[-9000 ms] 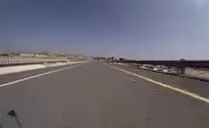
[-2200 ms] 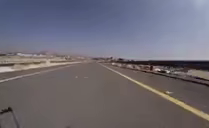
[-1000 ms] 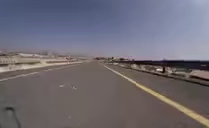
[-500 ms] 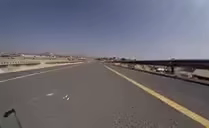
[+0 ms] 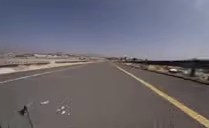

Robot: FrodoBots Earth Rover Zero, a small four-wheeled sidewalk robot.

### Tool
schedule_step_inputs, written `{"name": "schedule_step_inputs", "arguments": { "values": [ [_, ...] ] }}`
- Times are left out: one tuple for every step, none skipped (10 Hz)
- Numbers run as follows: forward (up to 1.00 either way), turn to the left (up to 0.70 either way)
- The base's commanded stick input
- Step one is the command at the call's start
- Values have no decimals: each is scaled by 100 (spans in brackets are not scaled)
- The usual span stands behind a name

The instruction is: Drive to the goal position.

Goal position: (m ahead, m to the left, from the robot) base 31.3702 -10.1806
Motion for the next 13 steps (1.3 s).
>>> {"name": "schedule_step_inputs", "arguments": {
  "values": [
    [100, 0],
    [100, 0],
    [100, 0],
    [100, 0],
    [100, 0],
    [100, 0],
    [100, 0],
    [100, 0],
    [100, -27],
    [100, -27],
    [100, -27],
    [100, -27],
    [100, -27]
  ]
}}
